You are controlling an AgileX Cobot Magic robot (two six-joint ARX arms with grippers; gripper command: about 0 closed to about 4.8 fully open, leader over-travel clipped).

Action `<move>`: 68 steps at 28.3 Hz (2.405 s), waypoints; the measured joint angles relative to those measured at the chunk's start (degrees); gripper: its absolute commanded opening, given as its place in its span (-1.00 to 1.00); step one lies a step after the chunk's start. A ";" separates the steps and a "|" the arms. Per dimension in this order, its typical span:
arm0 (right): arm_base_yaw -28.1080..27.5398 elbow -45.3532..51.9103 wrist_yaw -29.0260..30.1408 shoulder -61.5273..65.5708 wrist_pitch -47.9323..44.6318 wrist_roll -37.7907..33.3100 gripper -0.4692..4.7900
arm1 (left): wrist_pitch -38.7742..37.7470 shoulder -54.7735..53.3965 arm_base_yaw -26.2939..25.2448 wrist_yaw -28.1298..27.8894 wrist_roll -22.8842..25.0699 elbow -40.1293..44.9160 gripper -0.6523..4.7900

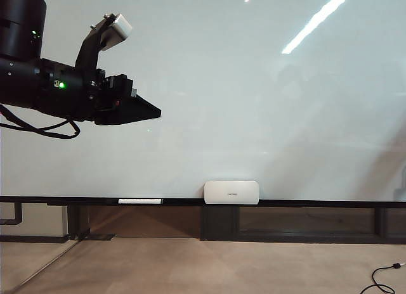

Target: Reach to the right to find the marker pen, pick it up, and write the number 11 on the whiteboard.

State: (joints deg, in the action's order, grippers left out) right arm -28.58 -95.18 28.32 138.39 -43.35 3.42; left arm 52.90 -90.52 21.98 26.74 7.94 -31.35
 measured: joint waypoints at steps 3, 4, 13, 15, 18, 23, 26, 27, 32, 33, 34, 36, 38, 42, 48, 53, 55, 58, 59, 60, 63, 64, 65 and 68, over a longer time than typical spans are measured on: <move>0.04 0.00 0.00 0.02 0.44 -0.24 0.25 | 0.00 0.00 0.00 0.00 0.00 0.00 -0.78; 0.13 0.00 0.00 0.02 0.46 -0.37 0.25 | 0.00 0.00 0.00 0.00 0.00 0.00 -0.78; 1.68 0.00 -0.15 0.02 -0.22 -0.42 0.20 | -0.02 0.00 0.00 0.00 0.02 0.00 -0.78; 1.84 0.00 -0.37 0.02 -0.48 -0.42 0.20 | -0.02 0.00 0.00 0.00 0.02 0.00 -0.78; 1.95 0.00 -1.29 0.02 -0.68 -0.42 0.19 | -0.02 0.00 0.00 0.02 0.02 0.00 -0.78; 1.92 0.00 -2.62 0.02 -0.74 -0.42 0.05 | -0.02 0.00 0.00 0.00 0.02 0.00 -0.78; 1.88 0.00 -2.78 0.02 -0.90 -0.42 0.04 | -0.02 0.00 0.00 0.00 0.02 0.00 -0.78; 1.88 0.00 -2.78 0.02 -0.94 -0.39 0.01 | -0.02 0.00 0.00 0.00 0.02 0.00 -0.78; 1.86 0.02 -2.80 0.02 -1.77 -0.37 -0.07 | -0.02 0.00 0.00 0.00 0.02 0.00 -0.78; 1.86 0.02 -2.80 0.02 -1.84 -0.37 -0.08 | -0.02 0.00 0.00 0.00 0.02 0.00 -0.78; 1.86 0.02 -2.80 0.02 -1.99 -0.37 -0.16 | -0.02 0.00 0.00 0.00 0.02 0.00 -0.78; 1.86 0.02 -2.80 0.02 -2.19 -0.39 -0.31 | -0.02 0.00 0.00 0.00 0.02 0.00 -0.78; 1.84 0.02 -2.97 0.02 -2.21 -0.35 -0.31 | -0.04 0.00 0.00 0.00 0.02 0.00 -0.78; 1.84 0.02 -3.67 0.02 -2.19 -0.42 -0.57 | -0.09 0.00 0.00 0.00 0.02 0.00 -0.78; 1.81 0.02 -4.31 0.02 -2.38 -0.39 -0.74 | -0.11 0.00 0.00 0.02 0.02 0.00 -0.78; 1.81 0.02 -4.31 0.02 -2.69 -0.37 -0.84 | -0.11 0.00 0.00 0.00 0.02 0.00 -0.78; 1.81 0.02 -4.57 0.02 -2.69 -0.37 -0.84 | -0.11 0.00 0.00 0.00 0.02 0.00 -0.78; 1.81 0.02 -4.70 0.02 -2.67 -0.37 -0.83 | -0.13 0.00 0.00 0.00 0.02 0.00 -0.78; 1.81 0.02 -4.70 0.02 -2.67 -0.37 -0.75 | -0.13 0.00 0.00 0.00 0.02 0.00 -0.78; 1.81 0.02 -4.66 0.02 -2.67 -0.37 -0.64 | -0.13 0.00 0.00 0.02 0.02 0.00 -0.78; 1.77 0.02 -3.67 0.02 -2.67 -0.37 -0.40 | -0.13 0.00 0.00 0.02 0.02 0.00 -0.78; 1.73 0.02 -3.06 0.02 -2.64 -0.39 -0.36 | -0.20 0.00 0.00 0.00 0.02 0.00 -0.78; 1.73 0.02 -2.93 0.02 -2.64 -0.39 -0.35 | -0.24 0.00 0.00 0.02 0.02 0.00 -0.78; 1.70 0.02 -2.75 0.02 -2.64 -0.37 -0.15 | -0.31 0.00 0.00 0.02 0.02 0.00 -0.78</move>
State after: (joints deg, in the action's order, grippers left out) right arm -26.87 -95.15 25.56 138.41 -46.00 3.05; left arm 52.60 -90.52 21.98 26.76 7.97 -31.35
